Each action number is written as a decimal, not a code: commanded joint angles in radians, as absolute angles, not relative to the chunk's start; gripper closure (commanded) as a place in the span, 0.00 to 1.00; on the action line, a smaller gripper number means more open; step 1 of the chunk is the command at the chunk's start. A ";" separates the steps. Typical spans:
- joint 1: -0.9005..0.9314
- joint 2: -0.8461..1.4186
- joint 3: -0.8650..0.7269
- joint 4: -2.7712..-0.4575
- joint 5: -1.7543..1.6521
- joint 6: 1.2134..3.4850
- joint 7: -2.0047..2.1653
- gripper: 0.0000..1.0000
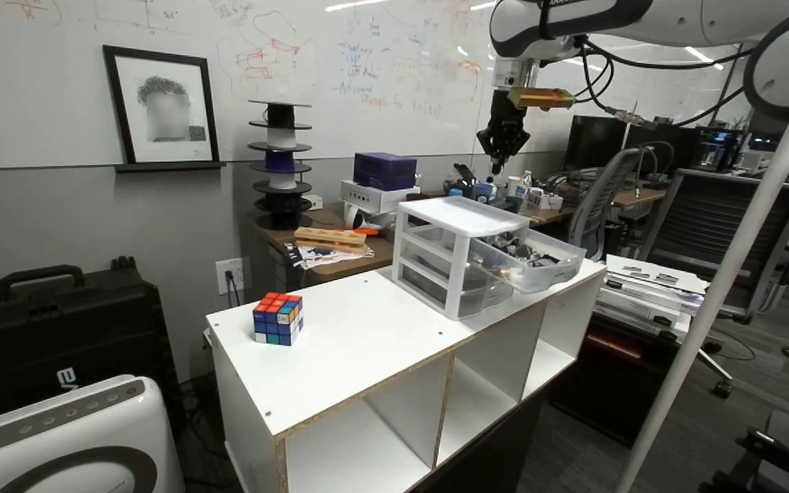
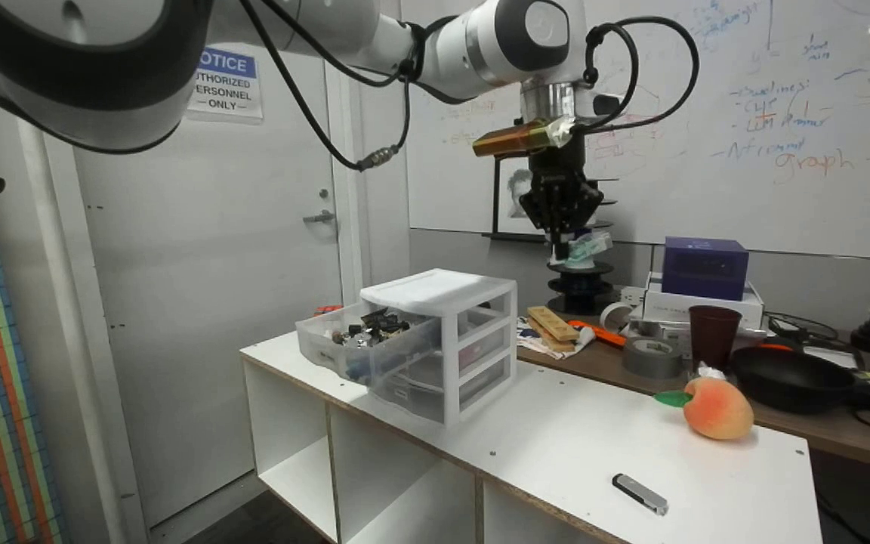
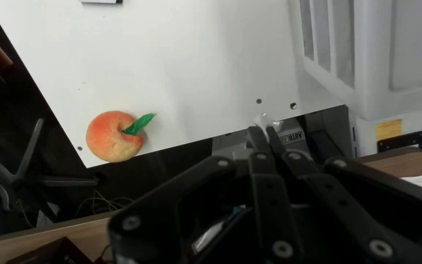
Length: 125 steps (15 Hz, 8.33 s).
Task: Pick up two objects from the table, put them in the open drawer and close it
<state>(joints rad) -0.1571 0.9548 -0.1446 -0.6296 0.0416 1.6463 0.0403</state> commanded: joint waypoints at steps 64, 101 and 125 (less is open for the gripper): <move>0.034 -0.127 -0.001 -2.487 -0.019 2.675 0.012 1.00; -0.028 -0.314 -0.211 -2.282 0.049 2.054 -0.466 0.00; -0.169 0.238 -0.231 -1.813 0.053 2.106 -1.110 0.00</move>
